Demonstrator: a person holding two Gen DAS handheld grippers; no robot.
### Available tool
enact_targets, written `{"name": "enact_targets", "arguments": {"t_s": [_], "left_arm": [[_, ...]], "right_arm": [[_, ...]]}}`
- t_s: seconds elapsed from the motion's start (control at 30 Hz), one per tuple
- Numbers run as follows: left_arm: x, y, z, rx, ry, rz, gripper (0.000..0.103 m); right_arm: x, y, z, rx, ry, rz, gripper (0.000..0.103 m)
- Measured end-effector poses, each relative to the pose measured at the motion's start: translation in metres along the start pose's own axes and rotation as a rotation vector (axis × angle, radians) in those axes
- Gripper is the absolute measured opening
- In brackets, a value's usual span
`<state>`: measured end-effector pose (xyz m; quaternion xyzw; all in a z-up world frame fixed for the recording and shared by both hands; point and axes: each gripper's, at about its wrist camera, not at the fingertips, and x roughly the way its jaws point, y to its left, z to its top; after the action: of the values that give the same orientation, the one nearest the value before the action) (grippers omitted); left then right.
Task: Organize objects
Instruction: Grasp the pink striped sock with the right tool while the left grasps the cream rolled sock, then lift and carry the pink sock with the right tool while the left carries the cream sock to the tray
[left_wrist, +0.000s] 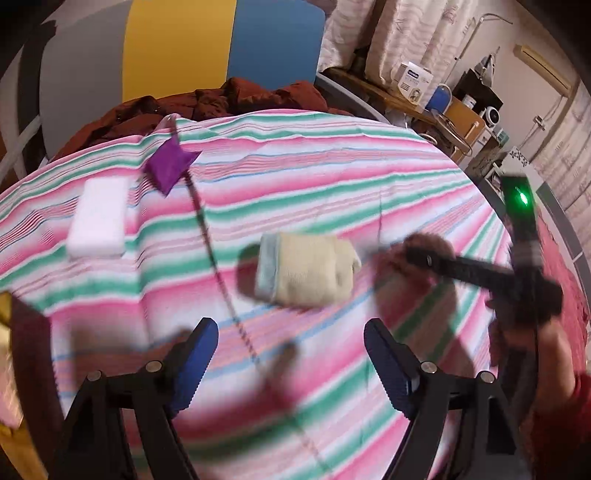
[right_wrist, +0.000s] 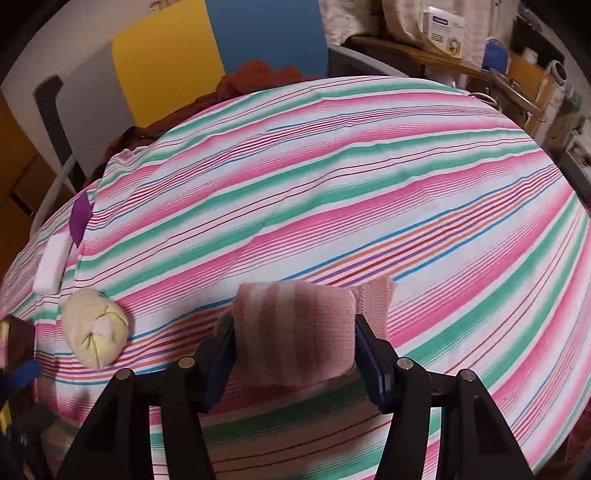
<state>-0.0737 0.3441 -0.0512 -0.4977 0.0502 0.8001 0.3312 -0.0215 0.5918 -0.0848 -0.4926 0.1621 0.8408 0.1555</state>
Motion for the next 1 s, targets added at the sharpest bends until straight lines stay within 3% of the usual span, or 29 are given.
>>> {"name": "enact_targets", "arguments": {"t_s": [0.2, 0.4, 0.53, 0.7, 0.83, 1.0], "left_arm": [[0.037, -0.012, 0.025, 0.034, 0.037, 0.05, 0.083], [0.06, -0.021, 0.027, 0.071, 0.045, 0.088, 0.082], [0.058, -0.016, 0.022, 0.057, -0.018, 0.051, 0.074], [0.056, -0.015, 0.016, 0.061, -0.058, 0.028, 0.073], [0.052, -0.018, 0.0, 0.121, -0.11, 0.038, 0.069], [0.039, -0.016, -0.017, 0.118, -0.144, 0.056, 0.067]], "right_arm": [[0.001, 0.004, -0.003, -0.002, 0.005, -0.005, 0.062], [0.003, 0.01, -0.004, -0.019, 0.009, -0.014, 0.063], [0.004, 0.009, -0.005, -0.028, 0.005, -0.018, 0.063], [0.005, 0.008, -0.004, -0.042, 0.0, -0.024, 0.063], [0.006, 0.006, -0.003, -0.04, -0.003, -0.022, 0.061], [0.003, 0.005, -0.003, -0.025, -0.02, -0.008, 0.058]]}}
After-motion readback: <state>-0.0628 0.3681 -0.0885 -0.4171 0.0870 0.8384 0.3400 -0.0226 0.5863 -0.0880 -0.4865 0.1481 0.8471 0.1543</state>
